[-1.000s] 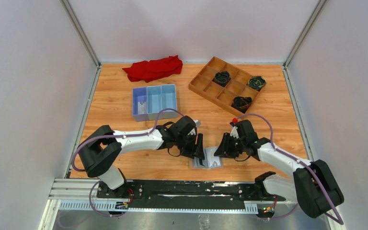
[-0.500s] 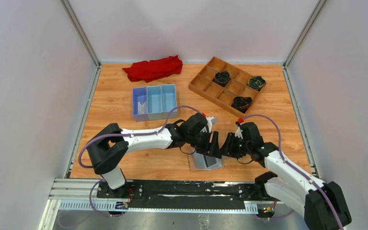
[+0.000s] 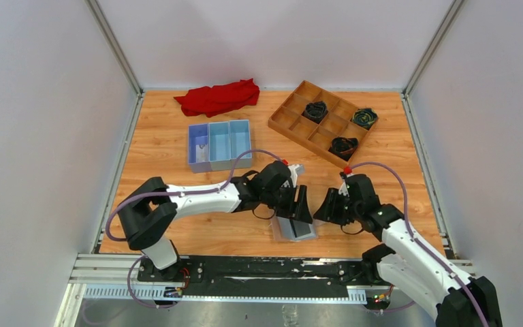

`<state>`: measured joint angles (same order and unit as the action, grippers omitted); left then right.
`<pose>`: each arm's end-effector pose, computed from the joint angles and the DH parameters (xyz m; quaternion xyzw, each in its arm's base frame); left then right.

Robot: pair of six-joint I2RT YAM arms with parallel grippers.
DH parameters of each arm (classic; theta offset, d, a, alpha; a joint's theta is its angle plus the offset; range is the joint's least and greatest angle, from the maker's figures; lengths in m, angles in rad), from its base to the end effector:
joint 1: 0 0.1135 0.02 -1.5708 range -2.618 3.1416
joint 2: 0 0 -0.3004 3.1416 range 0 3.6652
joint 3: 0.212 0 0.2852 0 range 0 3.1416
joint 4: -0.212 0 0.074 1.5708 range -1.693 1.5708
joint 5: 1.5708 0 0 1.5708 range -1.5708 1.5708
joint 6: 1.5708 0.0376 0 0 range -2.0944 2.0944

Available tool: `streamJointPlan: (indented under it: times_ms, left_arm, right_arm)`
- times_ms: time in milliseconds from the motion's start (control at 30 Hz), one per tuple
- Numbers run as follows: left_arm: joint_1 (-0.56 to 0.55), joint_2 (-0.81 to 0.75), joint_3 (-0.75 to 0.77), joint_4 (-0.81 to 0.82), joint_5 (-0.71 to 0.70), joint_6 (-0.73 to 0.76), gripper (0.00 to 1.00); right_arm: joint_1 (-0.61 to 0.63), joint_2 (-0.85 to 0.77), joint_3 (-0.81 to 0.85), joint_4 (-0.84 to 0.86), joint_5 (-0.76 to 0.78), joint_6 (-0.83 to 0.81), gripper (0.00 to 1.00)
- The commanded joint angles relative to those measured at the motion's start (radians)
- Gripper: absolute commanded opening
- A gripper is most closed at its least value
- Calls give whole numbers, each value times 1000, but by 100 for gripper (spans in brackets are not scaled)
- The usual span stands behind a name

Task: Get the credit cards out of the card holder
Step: Remove the credit card from the card holder.

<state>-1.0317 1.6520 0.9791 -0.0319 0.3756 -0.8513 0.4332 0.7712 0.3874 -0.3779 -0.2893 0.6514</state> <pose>0.1847 -0.3356 0.2155 0.1584 0.8811 -0.4330 0.1056 0.1455 0.0791 0.1982 0.0427 0.9104 0.3145 0.2652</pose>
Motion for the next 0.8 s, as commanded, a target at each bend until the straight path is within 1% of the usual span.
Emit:
streamJointPlan:
  times_ms: [0, 100, 300, 467, 767]
  left_arm:
    - [32, -61, -74, 20, -44, -37, 60]
    - [50, -69, -118, 27, -46, -63, 60]
    - [53, -38, -136, 28, -41, -75, 60]
    - [66, -3, -166, 66, -39, -81, 59]
    - [85, 31, -225, 123, -51, -106, 49]
  right_arm:
    - [5, 38, 50, 4, -87, -30, 42]
    - [26, 68, 63, 47, -114, -32, 42]
    - [60, 171, 64, 141, -185, -26, 42]
    - [67, 249, 47, 210, -225, -13, 41]
    - [67, 308, 6, 258, -199, -19, 40]
